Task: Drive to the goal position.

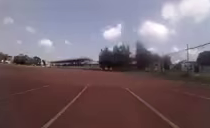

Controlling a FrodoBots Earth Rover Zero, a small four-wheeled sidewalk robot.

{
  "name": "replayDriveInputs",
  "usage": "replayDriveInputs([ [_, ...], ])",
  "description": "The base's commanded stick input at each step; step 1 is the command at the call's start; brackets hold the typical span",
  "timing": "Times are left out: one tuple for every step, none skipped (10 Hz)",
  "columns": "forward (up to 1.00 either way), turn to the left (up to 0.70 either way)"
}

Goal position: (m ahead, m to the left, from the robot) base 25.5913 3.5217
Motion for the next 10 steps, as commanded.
replayDriveInputs([
  [0.7, 0.0],
  [0.7, 0.0],
  [0.7, 0.0],
  [0.7, 0.0],
  [0.7, 0.0],
  [0.7, 0.0],
  [0.7, 0.0],
  [0.7, 0.0],
  [0.7, 0.0],
  [0.7, 0.0],
])
